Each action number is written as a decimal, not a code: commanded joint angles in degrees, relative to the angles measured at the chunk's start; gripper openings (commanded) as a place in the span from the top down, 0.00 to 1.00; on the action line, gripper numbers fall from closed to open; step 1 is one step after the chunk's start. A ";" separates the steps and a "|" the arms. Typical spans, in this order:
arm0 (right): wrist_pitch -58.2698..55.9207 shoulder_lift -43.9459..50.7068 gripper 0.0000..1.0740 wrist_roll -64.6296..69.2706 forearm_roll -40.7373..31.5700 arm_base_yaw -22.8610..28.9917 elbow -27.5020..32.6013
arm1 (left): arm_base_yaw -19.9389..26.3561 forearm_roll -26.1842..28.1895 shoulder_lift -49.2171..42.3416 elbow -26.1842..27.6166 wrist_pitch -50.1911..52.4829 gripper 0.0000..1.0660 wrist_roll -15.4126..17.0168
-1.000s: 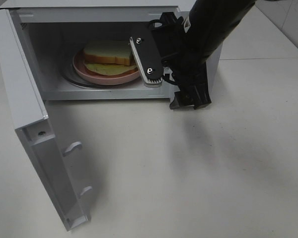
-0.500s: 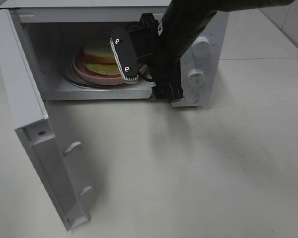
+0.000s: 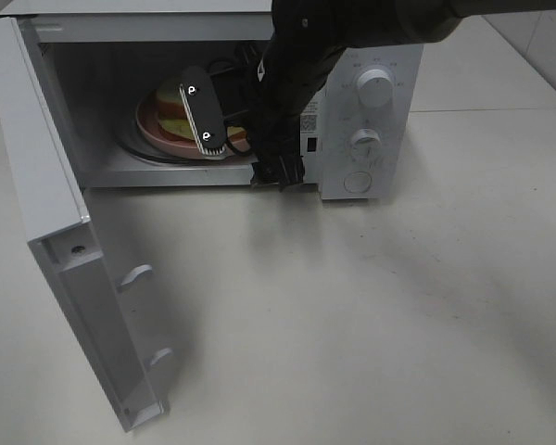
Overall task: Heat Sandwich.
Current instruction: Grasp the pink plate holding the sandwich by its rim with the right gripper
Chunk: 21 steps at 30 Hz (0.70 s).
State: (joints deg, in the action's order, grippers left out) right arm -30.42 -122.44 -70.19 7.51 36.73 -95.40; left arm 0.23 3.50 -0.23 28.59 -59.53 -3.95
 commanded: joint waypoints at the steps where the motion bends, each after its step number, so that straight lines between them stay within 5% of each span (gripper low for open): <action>1: 0.06 -2.52 0.18 1.60 0.17 0.11 -2.81 | 0.17 0.46 -1.32 -0.17 0.00 0.05 0.29; 21: -4.53 -15.70 0.22 5.16 0.97 0.00 -19.88 | 0.17 0.11 -1.32 -0.17 0.00 0.05 0.29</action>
State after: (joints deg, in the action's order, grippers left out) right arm -33.52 -137.57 -65.72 8.37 36.73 -114.42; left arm 0.23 3.44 -0.23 28.59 -59.53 -3.95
